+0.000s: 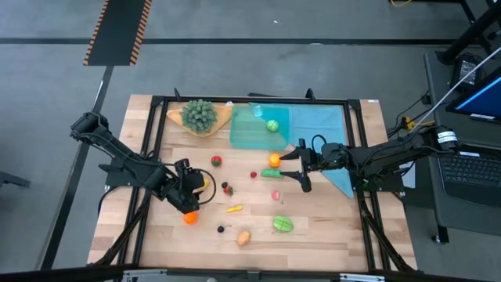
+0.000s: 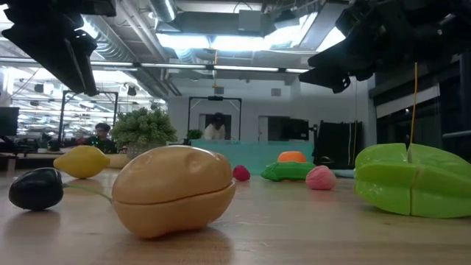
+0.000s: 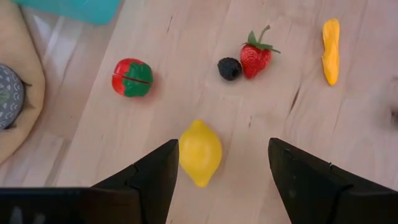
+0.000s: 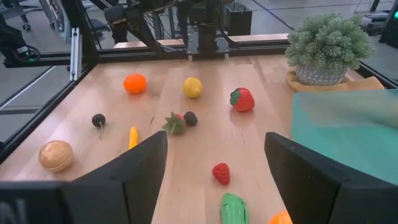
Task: Pick and placing Produce into tupperware
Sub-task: Put the lemon into the blue bin
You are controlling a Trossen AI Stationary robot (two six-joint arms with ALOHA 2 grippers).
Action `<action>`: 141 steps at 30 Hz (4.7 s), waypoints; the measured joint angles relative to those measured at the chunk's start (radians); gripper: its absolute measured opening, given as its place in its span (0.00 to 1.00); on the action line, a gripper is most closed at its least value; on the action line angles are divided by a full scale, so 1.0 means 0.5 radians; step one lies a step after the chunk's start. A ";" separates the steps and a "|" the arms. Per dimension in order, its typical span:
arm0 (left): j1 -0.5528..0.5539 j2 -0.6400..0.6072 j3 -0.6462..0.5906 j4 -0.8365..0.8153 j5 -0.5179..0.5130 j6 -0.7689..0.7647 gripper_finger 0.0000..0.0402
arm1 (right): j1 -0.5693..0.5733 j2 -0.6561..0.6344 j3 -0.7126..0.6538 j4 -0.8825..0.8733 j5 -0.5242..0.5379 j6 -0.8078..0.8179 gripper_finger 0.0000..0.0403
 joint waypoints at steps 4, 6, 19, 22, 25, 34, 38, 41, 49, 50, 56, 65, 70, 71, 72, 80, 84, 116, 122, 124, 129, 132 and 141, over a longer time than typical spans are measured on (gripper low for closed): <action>0.001 0.000 0.000 -0.001 0.000 0.013 0.60 | -0.002 0.000 0.000 0.000 0.000 -0.002 0.67; 0.001 0.000 0.000 -0.001 0.000 0.057 0.60 | -0.002 0.000 0.000 0.000 0.001 -0.005 0.67; 0.084 -0.002 -0.119 0.114 0.006 0.046 0.60 | -0.002 0.000 0.000 0.000 0.001 -0.001 0.67; 0.134 -0.002 -0.200 0.167 0.062 0.046 0.60 | -0.002 0.000 0.000 0.000 0.001 0.000 0.67; 0.176 -0.002 -0.264 0.209 0.113 0.046 0.60 | -0.002 0.000 0.000 0.000 0.001 0.001 0.67; 0.268 -0.002 -0.423 0.462 0.249 0.052 0.60 | -0.002 0.000 0.000 -0.002 0.001 0.001 0.67; 0.296 -0.002 -0.495 0.533 0.252 0.053 0.60 | -0.002 0.000 0.000 -0.002 0.001 0.002 0.67; 0.319 -0.002 -0.559 0.621 0.252 0.053 0.60 | -0.002 0.000 0.000 -0.003 0.001 0.002 0.67; 0.373 -0.002 -0.710 0.885 0.305 0.085 0.60 | -0.002 0.000 0.000 -0.007 0.001 0.002 0.67; 0.379 -0.002 -0.723 0.899 0.318 0.085 0.60 | -0.002 0.000 0.000 -0.008 0.001 0.002 0.67; 0.405 -0.002 -0.749 0.923 0.341 0.117 0.60 | -0.002 0.000 0.000 -0.016 0.001 0.002 0.67; 0.460 0.003 -0.749 0.963 0.344 0.174 0.60 | -0.002 0.000 0.000 -0.017 0.001 0.002 0.67; 0.464 0.124 -0.749 1.010 0.386 0.230 0.60 | -0.002 0.000 0.000 -0.025 0.001 0.002 0.67; 0.464 0.154 -0.748 1.025 0.399 0.240 0.60 | -0.001 0.000 0.000 -0.025 0.001 0.002 0.67; 0.463 0.181 -0.742 1.038 0.402 0.262 0.60 | -0.002 -0.001 0.000 -0.025 0.001 0.002 0.67; 0.463 0.190 -0.746 1.066 0.404 0.278 0.60 | -0.001 0.000 0.000 -0.028 0.001 0.002 0.67; 0.463 0.187 -0.747 1.069 0.410 0.280 0.57 | -0.002 0.000 0.000 -0.028 0.001 0.008 0.67; 0.463 0.072 -0.757 1.061 0.418 0.251 0.50 | -0.002 0.000 0.000 -0.029 0.001 0.008 0.67; 0.463 -0.243 -0.755 1.033 0.342 0.342 0.50 | -0.002 -0.001 0.000 -0.030 0.001 0.008 0.67; 0.463 -0.379 -0.755 1.007 0.286 0.400 0.50 | -0.002 0.000 0.000 -0.031 0.001 0.008 0.67; 0.463 -0.726 -0.753 0.923 0.141 0.502 0.50 | -0.002 0.000 0.000 -0.039 0.001 0.008 0.67; 0.463 -0.899 -0.753 0.921 0.059 0.603 0.50 | -0.002 0.000 0.000 -0.039 0.001 0.005 0.67; 0.463 -1.209 -0.787 0.996 -0.138 0.905 0.50 | -0.001 -0.001 0.000 -0.039 0.001 0.002 0.67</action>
